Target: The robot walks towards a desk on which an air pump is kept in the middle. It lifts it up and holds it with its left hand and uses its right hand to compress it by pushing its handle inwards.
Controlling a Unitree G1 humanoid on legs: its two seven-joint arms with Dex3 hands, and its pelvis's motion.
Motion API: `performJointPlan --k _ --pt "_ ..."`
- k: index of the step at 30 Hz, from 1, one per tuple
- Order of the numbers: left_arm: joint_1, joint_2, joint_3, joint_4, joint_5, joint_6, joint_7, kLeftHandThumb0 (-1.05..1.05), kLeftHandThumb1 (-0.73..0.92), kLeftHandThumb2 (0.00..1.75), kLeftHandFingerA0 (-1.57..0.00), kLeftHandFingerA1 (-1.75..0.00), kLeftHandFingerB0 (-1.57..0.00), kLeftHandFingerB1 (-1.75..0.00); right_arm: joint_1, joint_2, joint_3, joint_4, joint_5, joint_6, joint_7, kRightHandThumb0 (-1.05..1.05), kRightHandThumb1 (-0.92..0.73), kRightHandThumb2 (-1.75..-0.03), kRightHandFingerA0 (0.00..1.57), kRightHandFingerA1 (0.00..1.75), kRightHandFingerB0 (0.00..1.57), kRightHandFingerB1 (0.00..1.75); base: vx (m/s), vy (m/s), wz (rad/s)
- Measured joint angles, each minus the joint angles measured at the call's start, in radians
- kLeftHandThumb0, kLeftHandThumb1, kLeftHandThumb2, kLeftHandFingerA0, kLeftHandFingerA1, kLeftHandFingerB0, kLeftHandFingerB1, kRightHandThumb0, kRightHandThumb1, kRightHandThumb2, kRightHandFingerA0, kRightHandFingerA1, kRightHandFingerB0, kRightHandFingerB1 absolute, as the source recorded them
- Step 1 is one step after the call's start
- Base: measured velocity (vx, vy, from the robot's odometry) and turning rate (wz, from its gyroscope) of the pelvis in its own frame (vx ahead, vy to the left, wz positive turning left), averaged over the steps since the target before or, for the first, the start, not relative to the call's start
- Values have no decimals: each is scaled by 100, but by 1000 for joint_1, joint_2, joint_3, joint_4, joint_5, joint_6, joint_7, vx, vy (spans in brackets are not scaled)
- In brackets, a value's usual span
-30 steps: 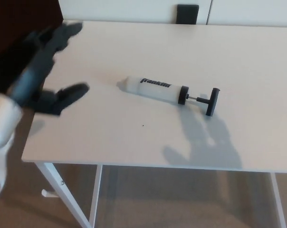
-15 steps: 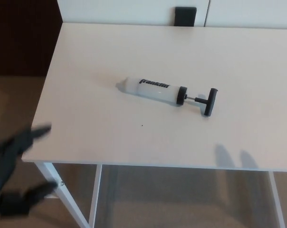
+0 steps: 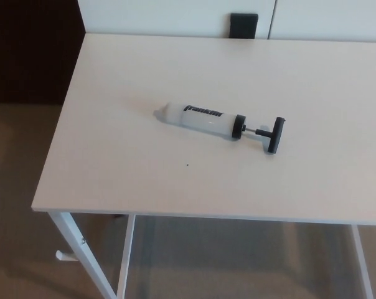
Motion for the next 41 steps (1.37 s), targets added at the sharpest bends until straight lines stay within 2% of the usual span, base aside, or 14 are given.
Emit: performJointPlan --k 1,5,6,7,8,14,18,21,22,25,26,37,38,41 --pt "6 -1 6 32 -4 -11 3 -76 81 64 -23 -37 -20 -30 1 -4 2 25 -1 -4 3 -85 -77 -114 0 20 0 15 0 0 0" --pt "12 -3 25 152 -14 -45 16 -77 82 65 -22 -39 -19 -31 0 -21 12 120 -9 -12 15 -88 -80 -115 0 20 0 15 0 0 0" --pt "9 -3 31 194 -17 -55 20 -79 65 95 -19 -50 -14 -45 -2 -28 16 155 -13 -14 19 -84 -79 -115 0 23 0 18 0 0 0" --pt "6 -3 35 225 -20 -61 23 -79 65 95 -19 -50 -14 -45 -6 -33 20 182 -15 -16 22 -84 -79 -115 0 23 0 18 0 0 0" --pt "-1 -3 39 263 -23 -68 26 -75 81 64 -22 -41 -19 -34 -12 -40 25 215 -18 -18 26 -84 -82 -114 0 20 0 14 0 0 0" --pt "-106 -2 56 464 -38 -89 37 -70 80 64 -26 -40 -21 -34 -96 -81 63 389 -51 -12 34 -82 -79 -116 0 26 0 19 0 0 0" --pt "-166 -2 57 542 -45 -93 43 -69 82 64 -28 -40 -21 -32 -151 -100 83 467 -67 -3 35 -92 -83 -117 0 18 0 11 0 0 0" --pt "-262 0 55 652 -47 -96 61 -68 81 63 -24 -37 -17 -30 -249 -120 113 591 -92 14 33 -91 -82 -115 6 22 5 12 0 0 0" --pt "-291 0 53 684 -47 -95 68 -72 66 95 -19 -49 -12 -43 -279 -124 119 627 -97 19 32 -88 -81 -115 6 25 5 15 0 0 0" --pt "-376 2 48 790 -46 -95 87 -76 68 94 -13 -46 -9 -41 -366 -132 135 743 -110 31 27 -91 -86 -118 7 20 6 12 0 0 0" --pt "-396 2 46 819 -46 -95 92 -37 52 108 0 -50 0 -49 -388 -133 139 775 -112 33 25 -88 -82 -115 7 28 7 16 0 0 0" --pt "-547 35 26 1110 -48 -98 107 -36 52 108 0 -50 0 -48 -575 -147 160 1128 -145 41 -4 -88 -80 -114 7 27 7 16 0 0 0" --pt "-563 39 19 1141 -48 -99 109 -37 51 109 0 -49 0 -48 -593 -150 160 1166 -147 40 -7 -91 -82 -114 8 20 7 12 0 0 0" --pt "-594 51 6 1204 -48 -105 111 -36 52 109 0 -50 0 -48 -625 -158 157 1239 -152 36 -14 -89 -82 -115 0 17 0 12 0 0 0"
